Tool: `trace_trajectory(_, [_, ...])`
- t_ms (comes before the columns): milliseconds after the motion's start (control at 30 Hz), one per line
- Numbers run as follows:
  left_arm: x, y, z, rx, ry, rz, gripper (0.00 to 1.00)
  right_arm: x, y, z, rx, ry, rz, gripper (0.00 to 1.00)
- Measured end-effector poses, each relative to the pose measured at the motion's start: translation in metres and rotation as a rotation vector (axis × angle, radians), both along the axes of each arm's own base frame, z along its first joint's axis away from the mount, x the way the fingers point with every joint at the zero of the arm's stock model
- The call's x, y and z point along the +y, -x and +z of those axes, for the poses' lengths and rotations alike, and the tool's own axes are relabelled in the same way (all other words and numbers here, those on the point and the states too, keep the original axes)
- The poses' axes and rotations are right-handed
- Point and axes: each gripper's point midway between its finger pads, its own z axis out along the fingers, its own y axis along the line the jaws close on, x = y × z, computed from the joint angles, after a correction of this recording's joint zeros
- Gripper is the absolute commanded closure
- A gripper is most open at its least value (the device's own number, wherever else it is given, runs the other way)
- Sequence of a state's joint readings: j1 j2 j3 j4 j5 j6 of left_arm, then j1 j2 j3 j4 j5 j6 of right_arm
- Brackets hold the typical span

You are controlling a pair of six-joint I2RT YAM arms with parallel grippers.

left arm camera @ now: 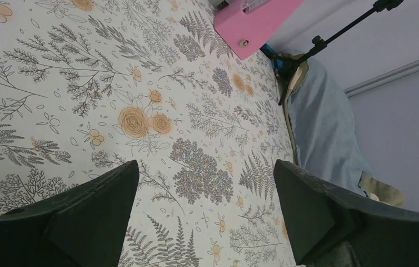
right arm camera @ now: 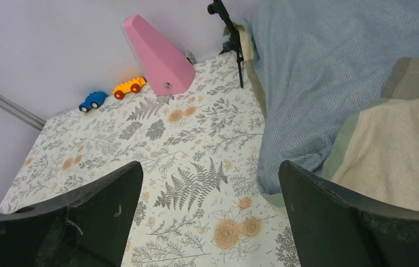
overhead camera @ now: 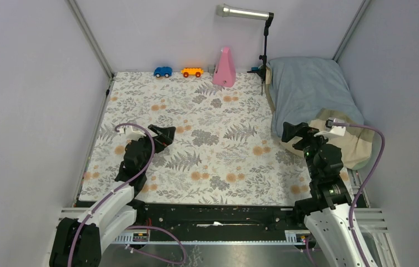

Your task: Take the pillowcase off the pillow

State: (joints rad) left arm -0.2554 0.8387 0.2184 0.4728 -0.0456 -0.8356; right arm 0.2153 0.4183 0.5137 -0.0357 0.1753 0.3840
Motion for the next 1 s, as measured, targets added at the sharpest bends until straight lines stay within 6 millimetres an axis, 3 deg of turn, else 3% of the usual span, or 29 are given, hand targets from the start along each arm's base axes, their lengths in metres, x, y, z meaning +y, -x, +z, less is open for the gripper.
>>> trace_trajectory(300, [-0.007,0.003,0.008,-0.048,0.014,-0.042,0.01,-0.003,-0.023,-0.042,0.178,-0.028,-0.072,0.0])
trace_trajectory(500, [-0.018,0.003,-0.009,-0.004,0.007,-0.092,0.01,-0.01,-0.053,-0.067,0.355,-0.015,-0.17,0.0])
trace_trajectory(633, [-0.021,0.004,-0.019,0.025,-0.01,-0.11,0.01,-0.041,-0.068,-0.084,0.441,-0.007,-0.315,0.0])
trace_trajectory(767, [-0.022,0.003,-0.022,0.025,-0.024,-0.118,0.01,-0.077,-0.068,-0.097,0.487,-0.018,-0.454,0.0])
trace_trajectory(1000, [-0.026,0.004,-0.03,0.049,-0.029,-0.138,0.01,-0.108,-0.062,-0.097,0.504,-0.006,-0.623,0.0])
